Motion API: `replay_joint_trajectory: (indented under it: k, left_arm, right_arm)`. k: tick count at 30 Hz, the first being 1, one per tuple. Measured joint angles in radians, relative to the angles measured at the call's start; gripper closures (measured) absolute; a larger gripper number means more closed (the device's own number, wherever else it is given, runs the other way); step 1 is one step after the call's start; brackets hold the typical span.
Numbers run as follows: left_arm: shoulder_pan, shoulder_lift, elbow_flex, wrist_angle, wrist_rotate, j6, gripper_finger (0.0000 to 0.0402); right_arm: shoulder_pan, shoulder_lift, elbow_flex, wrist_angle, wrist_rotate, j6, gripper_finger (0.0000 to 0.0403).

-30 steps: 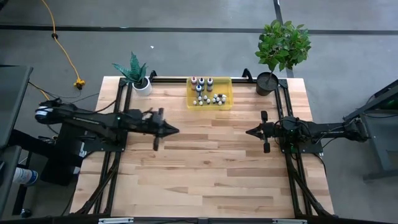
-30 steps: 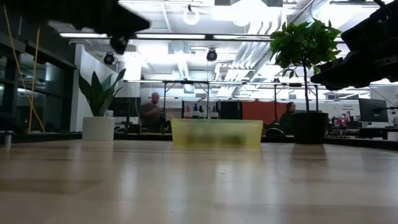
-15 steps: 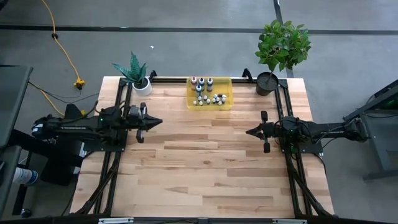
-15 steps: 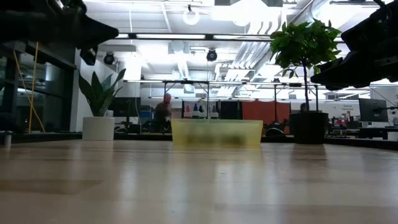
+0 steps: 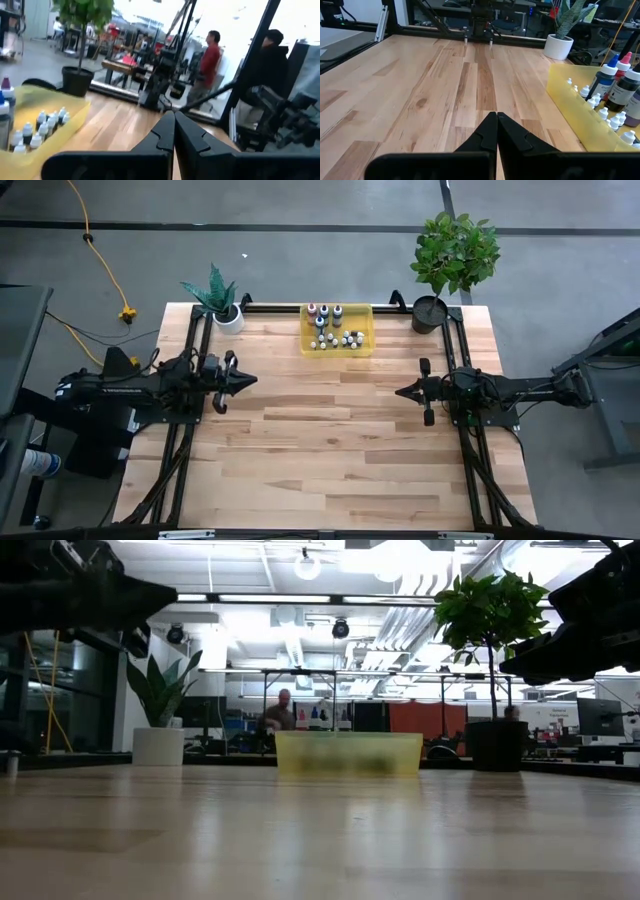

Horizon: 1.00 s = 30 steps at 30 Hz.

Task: Pick & Place food coloring
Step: Return to Home Position

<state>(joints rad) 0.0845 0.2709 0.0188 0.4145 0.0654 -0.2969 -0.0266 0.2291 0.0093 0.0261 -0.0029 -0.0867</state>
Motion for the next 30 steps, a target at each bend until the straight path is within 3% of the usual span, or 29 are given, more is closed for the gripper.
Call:
replay_joint_trajectory:
  k: [8,16,30]
  left_arm:
    - [-0.027,-0.032,-0.004,-0.072,0.012,0.063,0.0401]
    - [-0.026,-0.255,-0.005,-0.392,-0.003,0.067,0.0401]
    - [-0.046,-0.262,-0.005,-0.406,-0.054,0.064,0.0402]
  right_arm:
    - [0.000,0.000,0.000,0.000,0.000,0.000,0.0402]
    - [0.000,0.000,0.000,0.000,0.000,0.000,0.0402]
    - [0.000,0.000,0.000,0.000,0.000,0.000,0.0402]
